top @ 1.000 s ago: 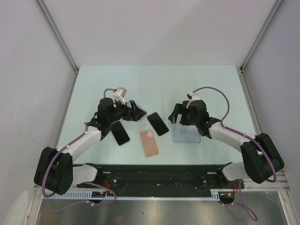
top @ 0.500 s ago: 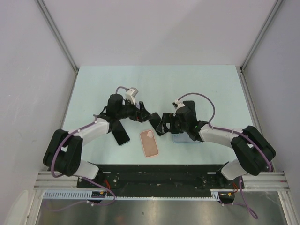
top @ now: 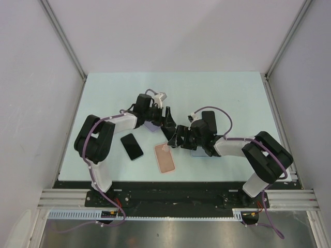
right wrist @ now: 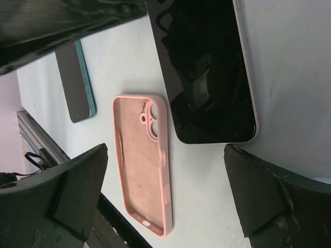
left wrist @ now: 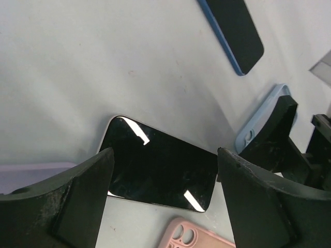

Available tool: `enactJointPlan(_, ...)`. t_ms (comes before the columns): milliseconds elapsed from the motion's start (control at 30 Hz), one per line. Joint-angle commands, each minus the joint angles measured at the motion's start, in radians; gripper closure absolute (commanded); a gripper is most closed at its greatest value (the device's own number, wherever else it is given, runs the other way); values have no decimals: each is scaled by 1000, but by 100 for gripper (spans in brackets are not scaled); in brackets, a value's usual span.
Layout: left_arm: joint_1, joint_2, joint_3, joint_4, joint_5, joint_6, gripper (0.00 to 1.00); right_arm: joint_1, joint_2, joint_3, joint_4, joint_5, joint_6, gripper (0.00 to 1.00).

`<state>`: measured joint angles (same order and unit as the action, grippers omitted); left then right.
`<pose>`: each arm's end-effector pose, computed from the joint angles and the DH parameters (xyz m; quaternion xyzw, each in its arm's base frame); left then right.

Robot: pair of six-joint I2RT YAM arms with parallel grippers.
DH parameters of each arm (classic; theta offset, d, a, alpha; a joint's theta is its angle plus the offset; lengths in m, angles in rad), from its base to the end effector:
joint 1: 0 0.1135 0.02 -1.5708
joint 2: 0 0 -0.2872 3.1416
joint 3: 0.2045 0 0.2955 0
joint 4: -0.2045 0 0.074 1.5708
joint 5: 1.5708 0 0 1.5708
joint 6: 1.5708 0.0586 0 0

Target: Put the phone into the phone case

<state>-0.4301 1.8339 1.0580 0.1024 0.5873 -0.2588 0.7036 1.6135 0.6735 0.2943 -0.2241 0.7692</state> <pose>0.3857 -0.2127 0.1544 0.1989 0.8486 -0.3857 0.3027 0.2631 0.2403 0.1233 -0.0207 0.8905 0.3720 0.2613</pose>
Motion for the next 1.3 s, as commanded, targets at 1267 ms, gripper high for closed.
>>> enactJointPlan(1267,-12,102,51,-122,-313,61,9,-194,143,-15,131,-86,51,0)
